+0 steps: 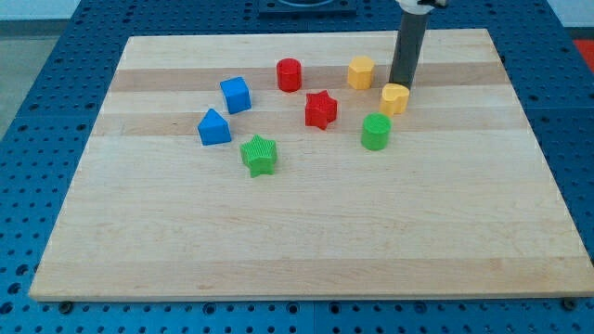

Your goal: Place your arm at the bottom of the heart

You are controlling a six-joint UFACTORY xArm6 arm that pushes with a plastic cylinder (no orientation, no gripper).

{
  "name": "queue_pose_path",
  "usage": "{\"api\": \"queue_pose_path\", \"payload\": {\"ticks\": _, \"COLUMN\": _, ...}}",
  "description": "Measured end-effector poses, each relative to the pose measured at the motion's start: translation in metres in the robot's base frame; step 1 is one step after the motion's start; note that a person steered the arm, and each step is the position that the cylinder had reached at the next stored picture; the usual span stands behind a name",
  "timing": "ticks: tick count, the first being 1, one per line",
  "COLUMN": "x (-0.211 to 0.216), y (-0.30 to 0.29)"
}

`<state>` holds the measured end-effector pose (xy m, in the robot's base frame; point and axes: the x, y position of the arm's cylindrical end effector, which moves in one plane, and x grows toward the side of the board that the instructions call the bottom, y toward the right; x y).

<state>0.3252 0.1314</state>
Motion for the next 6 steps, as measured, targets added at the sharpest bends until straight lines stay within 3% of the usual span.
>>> {"api": "queue_pose_path", "payload": {"ticks": 2, "x": -0.012, "y": 0.026}}
{"api": "queue_pose_path", "payload": {"ticks": 3, "x": -0.016, "y": 0.096}}
{"api": "queue_pose_path", "payload": {"ticks": 4, "x": 0.006, "y": 0.099}}
{"api": "queue_pose_path", "payload": {"ticks": 6, "x": 0.066, "y": 0.026}}
